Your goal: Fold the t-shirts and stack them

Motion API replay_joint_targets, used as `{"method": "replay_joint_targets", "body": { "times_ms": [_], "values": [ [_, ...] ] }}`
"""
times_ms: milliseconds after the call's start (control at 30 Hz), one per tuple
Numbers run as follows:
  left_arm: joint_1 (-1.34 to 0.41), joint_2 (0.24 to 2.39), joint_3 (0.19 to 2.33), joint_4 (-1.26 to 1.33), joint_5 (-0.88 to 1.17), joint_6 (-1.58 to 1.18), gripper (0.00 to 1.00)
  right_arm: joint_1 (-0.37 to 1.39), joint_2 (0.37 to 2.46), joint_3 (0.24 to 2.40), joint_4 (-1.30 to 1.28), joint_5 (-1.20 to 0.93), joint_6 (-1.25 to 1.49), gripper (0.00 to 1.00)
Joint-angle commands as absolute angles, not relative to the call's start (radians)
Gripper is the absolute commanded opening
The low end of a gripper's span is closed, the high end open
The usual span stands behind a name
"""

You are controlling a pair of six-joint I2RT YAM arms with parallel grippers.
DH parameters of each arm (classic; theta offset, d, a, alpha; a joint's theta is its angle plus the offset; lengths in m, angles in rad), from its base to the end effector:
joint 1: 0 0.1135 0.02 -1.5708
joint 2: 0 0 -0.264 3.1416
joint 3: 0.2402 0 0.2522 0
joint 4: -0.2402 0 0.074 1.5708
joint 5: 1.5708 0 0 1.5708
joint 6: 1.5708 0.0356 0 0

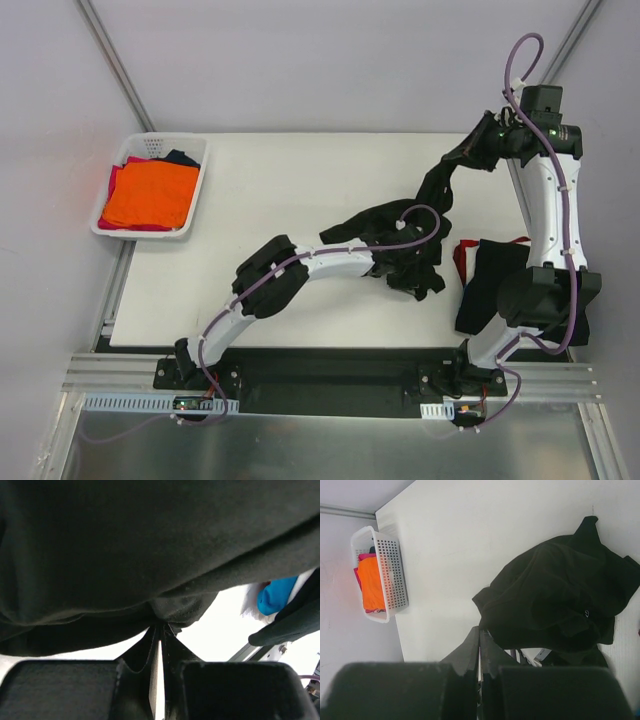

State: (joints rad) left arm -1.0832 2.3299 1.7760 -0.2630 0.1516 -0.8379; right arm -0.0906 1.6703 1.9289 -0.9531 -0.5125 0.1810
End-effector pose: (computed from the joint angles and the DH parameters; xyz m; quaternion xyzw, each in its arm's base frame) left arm 0.2372 -0.4587 0.1476 0.1411 0.9167 -0.3411 0.1526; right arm 0.3485 -0.0141 0.4296 0.0121 0.8825 0.2478 0.3996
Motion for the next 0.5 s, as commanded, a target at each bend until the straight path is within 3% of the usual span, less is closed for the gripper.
{"method": "replay_joint_targets", "body": {
  "times_ms": [0, 133, 467],
  "values": [
    [-1.1, 2.414, 1.735, -0.376, 0.092, -0.831, 0.0, -0.08, 1.624, 1.919, -0.945, -0.502, 0.161, 0.01],
    [-1.1, 2.366, 1.709, -0.382, 0.062, -0.79, 0.0, -0.072, 1.623, 1.905, -0.931, -0.5, 0.167, 0.01],
    [-0.956, 1.881, 1.529, -0.535, -0.044, -0.697, 0.0, -0.049, 1.609, 1.824, -0.882, -0.5, 0.189, 0.01]
  ]
}}
